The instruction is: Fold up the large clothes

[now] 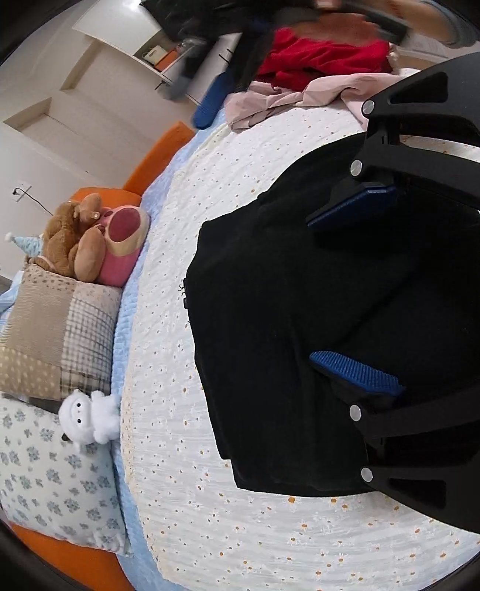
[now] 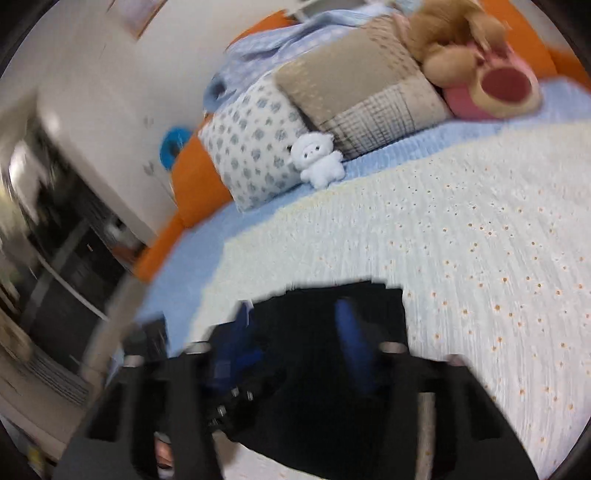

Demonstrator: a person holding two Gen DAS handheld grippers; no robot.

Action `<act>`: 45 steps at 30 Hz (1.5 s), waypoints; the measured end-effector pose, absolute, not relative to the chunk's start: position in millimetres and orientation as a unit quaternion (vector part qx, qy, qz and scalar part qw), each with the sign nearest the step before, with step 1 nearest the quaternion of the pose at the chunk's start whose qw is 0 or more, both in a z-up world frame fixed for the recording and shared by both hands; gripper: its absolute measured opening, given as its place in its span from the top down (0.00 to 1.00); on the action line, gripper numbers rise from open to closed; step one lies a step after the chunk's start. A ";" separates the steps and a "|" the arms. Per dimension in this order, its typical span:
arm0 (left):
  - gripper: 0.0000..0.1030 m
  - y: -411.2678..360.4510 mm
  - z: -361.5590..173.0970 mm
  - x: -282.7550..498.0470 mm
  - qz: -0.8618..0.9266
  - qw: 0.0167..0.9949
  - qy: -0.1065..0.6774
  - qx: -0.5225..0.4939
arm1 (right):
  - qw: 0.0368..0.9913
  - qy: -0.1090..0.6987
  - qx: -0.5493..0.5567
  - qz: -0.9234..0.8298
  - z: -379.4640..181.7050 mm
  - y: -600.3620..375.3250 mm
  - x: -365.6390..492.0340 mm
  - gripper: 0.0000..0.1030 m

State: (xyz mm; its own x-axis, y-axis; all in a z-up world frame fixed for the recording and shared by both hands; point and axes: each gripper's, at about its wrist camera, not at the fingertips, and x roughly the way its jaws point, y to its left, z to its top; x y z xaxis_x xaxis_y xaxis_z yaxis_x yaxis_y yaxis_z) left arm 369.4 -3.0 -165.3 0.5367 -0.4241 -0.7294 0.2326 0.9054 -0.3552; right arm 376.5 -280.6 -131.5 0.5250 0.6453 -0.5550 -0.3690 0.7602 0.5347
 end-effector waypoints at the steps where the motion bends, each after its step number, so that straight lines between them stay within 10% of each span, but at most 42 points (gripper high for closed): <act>1: 0.30 -3.1 -165.7 368.0 -0.189 0.871 0.440 -0.108 | 0.859 0.391 0.157 0.290 -139.3 -267.2 370.9 0.70; 13: 0.52 29.9 -183.7 364.0 -0.261 0.857 0.417 -0.152 | 0.895 0.368 0.060 0.244 -232.6 -232.3 352.3 0.74; 18: 0.50 39.1 -160.2 363.8 -0.244 0.845 0.438 -0.185 | 0.889 0.383 0.058 0.245 -203.1 -232.8 347.8 0.70; 21: 0.25 48.6 -119.1 327.6 -0.251 0.865 0.397 -0.176 | 0.891 0.368 0.056 0.259 -169.0 -244.9 321.4 0.65; 32: 0.42 68.7 -166.6 293.1 -0.196 0.853 0.463 -0.139 | 0.869 0.417 -0.009 0.266 -202.4 -236.2 287.4 0.68; 38: 0.33 72.4 -156.4 299.2 -0.198 0.841 0.484 -0.141 | 0.848 0.450 0.020 0.278 -198.9 -240.7 306.0 0.64; 40: 0.07 88.2 -140.0 299.8 -0.208 0.827 0.491 -0.179 | 0.828 0.464 0.090 0.303 -186.3 -264.4 309.9 0.40; 42: 0.05 104.4 -130.7 296.8 -0.210 0.810 0.504 -0.211 | 0.802 0.486 0.160 0.310 -176.4 -292.1 316.7 0.07; 45: 0.03 128.1 -144.0 296.3 -0.203 0.747 0.568 -0.281 | 0.751 0.530 0.248 0.305 -180.9 -332.7 329.7 0.08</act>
